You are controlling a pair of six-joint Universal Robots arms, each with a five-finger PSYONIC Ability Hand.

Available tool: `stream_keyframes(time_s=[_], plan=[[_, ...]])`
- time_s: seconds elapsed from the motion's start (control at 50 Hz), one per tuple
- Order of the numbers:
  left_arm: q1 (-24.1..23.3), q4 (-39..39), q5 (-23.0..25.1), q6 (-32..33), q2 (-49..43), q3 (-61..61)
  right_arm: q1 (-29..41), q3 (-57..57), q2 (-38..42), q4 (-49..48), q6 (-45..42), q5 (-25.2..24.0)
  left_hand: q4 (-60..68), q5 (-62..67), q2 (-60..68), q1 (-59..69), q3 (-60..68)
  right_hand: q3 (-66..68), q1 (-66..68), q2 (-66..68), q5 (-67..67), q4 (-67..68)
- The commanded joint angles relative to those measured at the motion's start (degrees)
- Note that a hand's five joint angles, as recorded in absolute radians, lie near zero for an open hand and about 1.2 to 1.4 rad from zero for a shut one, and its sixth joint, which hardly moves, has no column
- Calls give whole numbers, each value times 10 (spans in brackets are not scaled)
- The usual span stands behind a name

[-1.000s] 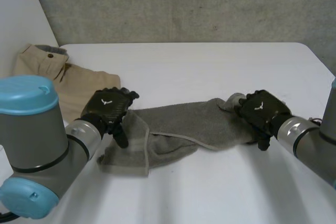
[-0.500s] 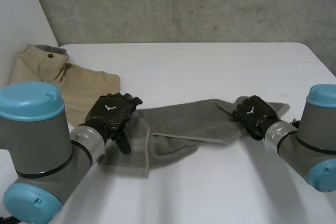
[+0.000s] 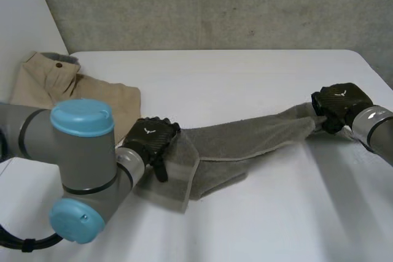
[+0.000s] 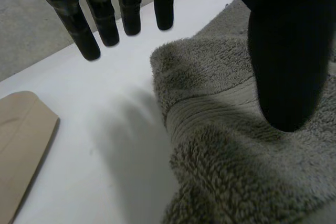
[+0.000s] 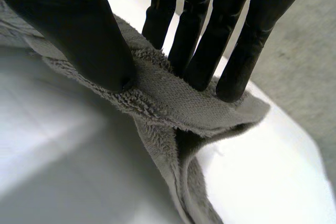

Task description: Fold the laundry.

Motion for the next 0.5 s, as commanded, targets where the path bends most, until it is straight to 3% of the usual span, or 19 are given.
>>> stream_keyframes(time_s=[0.02,0.06,0.16,0.26,0.38,0.5], plan=[[-11,-1,2,3,-36,29,-3,-2,-1,40,3,-15,157,159,155,156,157,126,254,131,151,120],[-11,-3,2,3,-43,32,-3,1,-1,43,3,-13,233,234,231,232,233,126,254,131,151,120],[-10,-4,1,10,-46,39,-5,1,-2,52,2,-17,648,649,646,647,648,126,254,131,151,120],[-7,14,-3,58,-33,69,1,-21,0,53,-6,-13,660,662,658,659,660,126,254,131,151,120],[1,87,-21,122,-27,168,3,-136,16,42,-7,8,660,662,658,659,660,126,254,131,151,120],[15,144,-27,148,-10,277,20,-274,18,-26,88,63,660,662,658,659,660,126,254,131,151,120]])
